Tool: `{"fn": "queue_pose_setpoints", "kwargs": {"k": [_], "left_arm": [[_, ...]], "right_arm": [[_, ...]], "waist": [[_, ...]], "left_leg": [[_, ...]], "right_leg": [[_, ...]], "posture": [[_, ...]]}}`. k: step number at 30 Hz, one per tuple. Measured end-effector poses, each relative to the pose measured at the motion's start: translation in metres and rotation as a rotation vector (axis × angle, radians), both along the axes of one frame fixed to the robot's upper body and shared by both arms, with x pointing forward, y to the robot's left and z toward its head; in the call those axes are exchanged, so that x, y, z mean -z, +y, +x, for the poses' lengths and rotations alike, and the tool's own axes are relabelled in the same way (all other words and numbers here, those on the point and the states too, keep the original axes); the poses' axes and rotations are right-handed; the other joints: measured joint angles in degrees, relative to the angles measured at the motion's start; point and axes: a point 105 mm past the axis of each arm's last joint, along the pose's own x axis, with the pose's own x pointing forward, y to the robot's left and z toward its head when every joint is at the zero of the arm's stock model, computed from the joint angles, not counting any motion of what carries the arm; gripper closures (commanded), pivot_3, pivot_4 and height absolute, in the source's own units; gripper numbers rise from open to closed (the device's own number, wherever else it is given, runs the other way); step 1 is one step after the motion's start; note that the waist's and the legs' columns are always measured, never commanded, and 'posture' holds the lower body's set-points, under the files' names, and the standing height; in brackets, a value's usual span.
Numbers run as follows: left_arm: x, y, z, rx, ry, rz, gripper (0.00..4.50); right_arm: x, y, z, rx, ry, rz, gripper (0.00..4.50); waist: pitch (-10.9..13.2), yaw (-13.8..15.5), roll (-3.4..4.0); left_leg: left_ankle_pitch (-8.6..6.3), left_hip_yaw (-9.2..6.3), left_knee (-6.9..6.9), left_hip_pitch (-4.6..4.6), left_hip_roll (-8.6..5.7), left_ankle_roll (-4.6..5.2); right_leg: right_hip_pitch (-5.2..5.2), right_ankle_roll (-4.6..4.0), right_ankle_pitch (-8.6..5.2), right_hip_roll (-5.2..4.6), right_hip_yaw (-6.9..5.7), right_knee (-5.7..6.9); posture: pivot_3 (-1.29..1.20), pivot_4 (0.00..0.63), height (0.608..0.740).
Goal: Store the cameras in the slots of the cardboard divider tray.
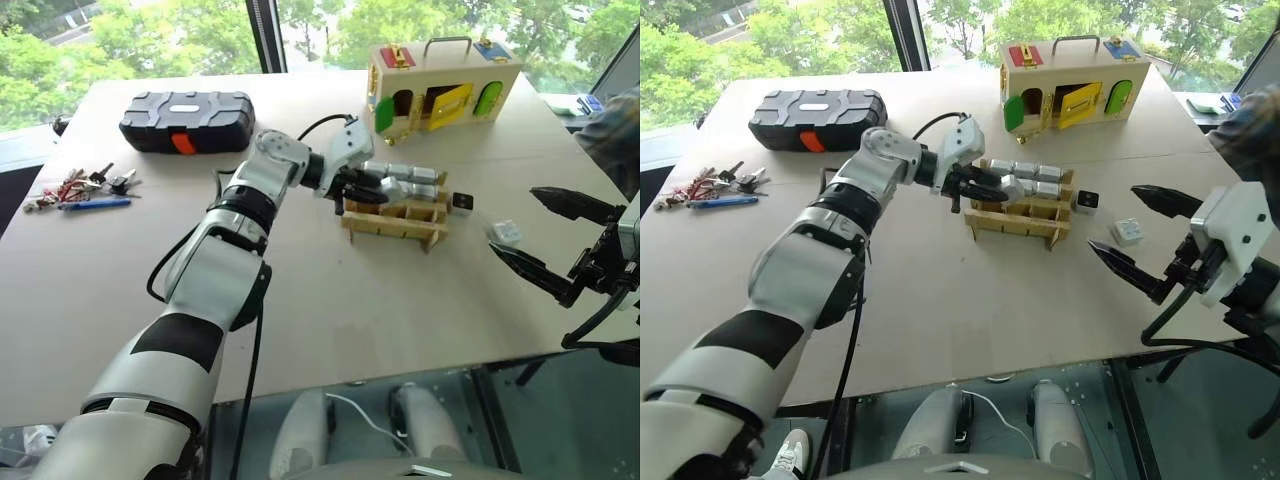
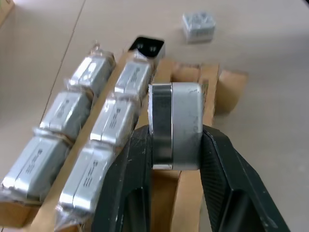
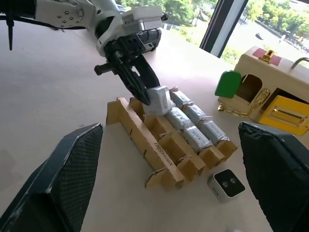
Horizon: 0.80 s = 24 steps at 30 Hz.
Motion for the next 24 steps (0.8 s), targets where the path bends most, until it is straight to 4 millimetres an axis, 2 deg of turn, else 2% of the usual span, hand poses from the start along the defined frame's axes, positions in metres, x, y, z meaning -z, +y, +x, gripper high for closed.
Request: {"fn": "queue_pose_setpoints", "kwargs": {"k": [9, 24], "left_arm": [[0.003, 0.0, 0.002, 0.012, -0.046, 0.119, 3.69], [0.008, 0.015, 0.01, -0.033, -0.12, 0.228, 3.69]], "right_arm": [[0.011, 0.011, -0.001, 0.002, -0.001, -0.005, 0.04], [0.019, 0.011, 0.001, 0.042, 0.01, -0.009, 0.04]], "waist": [[0.0, 0.1, -0.01], [0.0, 0.1, -0.02]], "left_leg": [[-0.02, 0.0, 0.04, 0.03, -0.04, 0.03], [-0.02, -0.03, 0.2, 0.11, -0.03, 0.03]], "right_leg": [[0.01, 0.04, 0.0, -0.04, 0.0, 0.03], [0.13, 0.12, 0.06, -0.02, -0.01, 0.1]], "posture": [[0.0, 0.15, 0.74], [0.0, 0.15, 0.74]]}}
